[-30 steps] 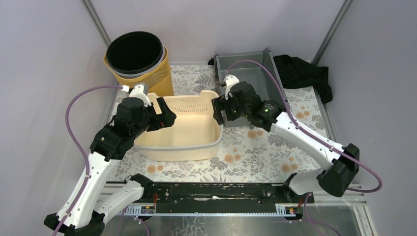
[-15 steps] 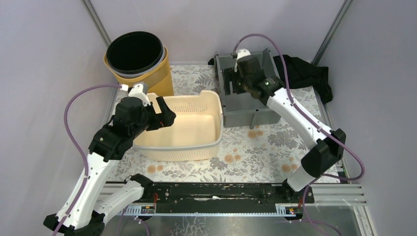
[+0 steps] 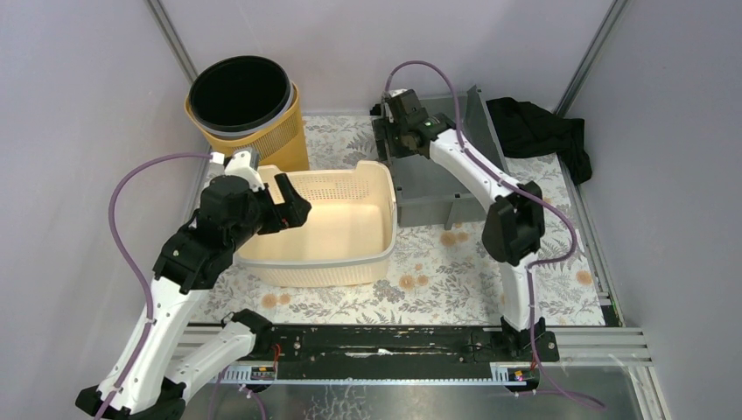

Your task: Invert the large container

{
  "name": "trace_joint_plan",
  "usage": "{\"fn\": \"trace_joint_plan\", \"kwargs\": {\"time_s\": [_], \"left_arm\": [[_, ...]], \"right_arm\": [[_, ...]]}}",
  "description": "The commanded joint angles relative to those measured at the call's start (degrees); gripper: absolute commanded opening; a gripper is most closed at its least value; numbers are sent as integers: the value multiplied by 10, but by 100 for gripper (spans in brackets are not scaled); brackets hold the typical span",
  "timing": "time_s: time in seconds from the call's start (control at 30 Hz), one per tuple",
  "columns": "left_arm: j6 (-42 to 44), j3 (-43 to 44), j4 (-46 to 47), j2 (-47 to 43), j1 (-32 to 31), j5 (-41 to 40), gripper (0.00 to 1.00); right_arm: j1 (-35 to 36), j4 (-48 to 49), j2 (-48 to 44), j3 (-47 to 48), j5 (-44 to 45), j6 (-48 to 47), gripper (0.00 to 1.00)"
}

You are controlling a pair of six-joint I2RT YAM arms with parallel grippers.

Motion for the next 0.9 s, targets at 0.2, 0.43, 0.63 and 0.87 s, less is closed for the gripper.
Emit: {"fn": "trace_joint_plan", "kwargs": {"time_s": [0.2, 0.43, 0.63, 0.87], "left_arm": [[4, 15, -10, -15, 1, -1, 100], [5, 8, -10, -12, 1, 0, 100], [3, 9, -9, -11, 1, 0, 100], [2, -1, 0, -7, 2, 10, 100]], "right_arm": [[-9, -43, 71, 62, 55, -11, 56], [-46, -21, 33, -32, 63, 7, 19], [-102, 25, -41, -155, 47, 27, 14], [-175, 53, -107, -253, 33, 29, 11]]}}
